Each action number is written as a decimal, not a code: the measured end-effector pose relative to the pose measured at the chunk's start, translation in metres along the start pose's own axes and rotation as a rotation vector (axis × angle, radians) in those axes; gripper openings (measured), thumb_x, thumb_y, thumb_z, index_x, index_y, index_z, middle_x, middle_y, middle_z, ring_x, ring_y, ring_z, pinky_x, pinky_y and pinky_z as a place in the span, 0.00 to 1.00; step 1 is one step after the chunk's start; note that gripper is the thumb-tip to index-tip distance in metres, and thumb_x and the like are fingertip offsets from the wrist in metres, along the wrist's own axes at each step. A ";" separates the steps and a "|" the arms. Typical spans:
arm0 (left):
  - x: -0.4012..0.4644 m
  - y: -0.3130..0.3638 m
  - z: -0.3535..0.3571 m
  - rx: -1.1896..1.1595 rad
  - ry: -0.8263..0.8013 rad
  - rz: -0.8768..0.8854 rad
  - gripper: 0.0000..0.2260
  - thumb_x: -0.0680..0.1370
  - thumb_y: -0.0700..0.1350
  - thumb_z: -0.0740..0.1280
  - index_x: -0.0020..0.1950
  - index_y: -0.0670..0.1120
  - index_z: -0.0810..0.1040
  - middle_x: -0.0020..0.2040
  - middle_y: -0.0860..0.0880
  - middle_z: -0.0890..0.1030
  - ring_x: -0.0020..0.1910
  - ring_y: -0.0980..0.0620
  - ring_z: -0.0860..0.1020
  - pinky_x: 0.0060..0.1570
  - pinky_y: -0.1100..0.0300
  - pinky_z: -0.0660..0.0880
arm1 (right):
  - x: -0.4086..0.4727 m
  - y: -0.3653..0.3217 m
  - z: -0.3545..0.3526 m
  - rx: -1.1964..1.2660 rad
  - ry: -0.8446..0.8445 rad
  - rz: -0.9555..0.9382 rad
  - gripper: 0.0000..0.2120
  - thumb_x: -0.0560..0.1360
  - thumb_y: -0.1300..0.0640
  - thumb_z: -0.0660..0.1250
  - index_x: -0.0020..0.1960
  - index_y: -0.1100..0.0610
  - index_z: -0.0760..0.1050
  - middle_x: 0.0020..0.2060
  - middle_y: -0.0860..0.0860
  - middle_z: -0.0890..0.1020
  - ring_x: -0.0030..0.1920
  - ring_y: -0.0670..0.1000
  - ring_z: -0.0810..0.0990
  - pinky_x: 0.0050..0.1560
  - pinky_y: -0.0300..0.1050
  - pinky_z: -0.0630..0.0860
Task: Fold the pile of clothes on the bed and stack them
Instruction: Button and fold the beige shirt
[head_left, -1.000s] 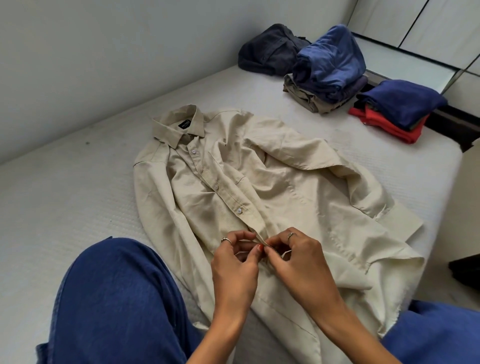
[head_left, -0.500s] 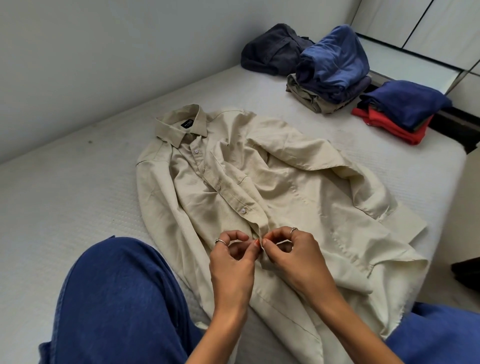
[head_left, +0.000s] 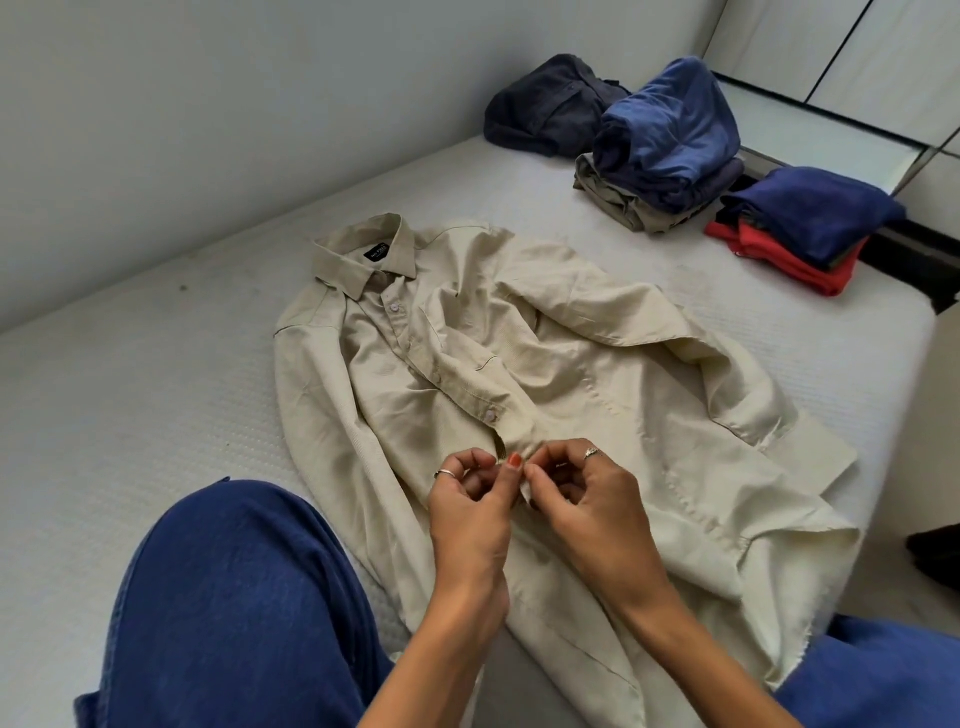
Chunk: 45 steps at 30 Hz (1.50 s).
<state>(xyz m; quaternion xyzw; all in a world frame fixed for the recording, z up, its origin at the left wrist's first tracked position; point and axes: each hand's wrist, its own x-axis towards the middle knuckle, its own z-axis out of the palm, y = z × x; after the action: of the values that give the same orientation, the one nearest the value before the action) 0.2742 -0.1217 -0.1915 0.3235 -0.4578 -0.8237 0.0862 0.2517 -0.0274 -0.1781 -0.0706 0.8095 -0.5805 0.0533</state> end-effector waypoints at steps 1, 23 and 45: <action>0.003 0.004 0.002 -0.007 -0.025 0.024 0.09 0.74 0.35 0.70 0.44 0.45 0.72 0.37 0.46 0.78 0.35 0.54 0.75 0.41 0.63 0.74 | 0.007 -0.005 -0.002 0.090 -0.030 0.060 0.05 0.74 0.64 0.70 0.42 0.56 0.79 0.35 0.48 0.82 0.35 0.43 0.81 0.38 0.36 0.77; 0.092 0.107 0.057 0.202 -0.053 0.531 0.06 0.75 0.36 0.69 0.43 0.46 0.75 0.36 0.47 0.79 0.38 0.52 0.78 0.46 0.54 0.77 | 0.077 -0.012 -0.025 -0.085 -0.102 -0.106 0.05 0.79 0.59 0.64 0.46 0.53 0.77 0.41 0.48 0.83 0.44 0.46 0.81 0.47 0.41 0.76; 0.047 -0.002 0.031 0.575 -0.081 0.276 0.09 0.75 0.41 0.70 0.51 0.52 0.75 0.41 0.51 0.83 0.39 0.60 0.81 0.43 0.64 0.75 | 0.059 0.023 -0.042 0.583 -0.092 0.322 0.11 0.77 0.68 0.63 0.56 0.56 0.71 0.45 0.61 0.84 0.45 0.57 0.83 0.46 0.48 0.80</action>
<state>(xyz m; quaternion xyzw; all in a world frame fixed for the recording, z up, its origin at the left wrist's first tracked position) 0.2184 -0.1196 -0.2027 0.2364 -0.7145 -0.6532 0.0837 0.1858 0.0089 -0.1871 0.0506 0.6068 -0.7679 0.1987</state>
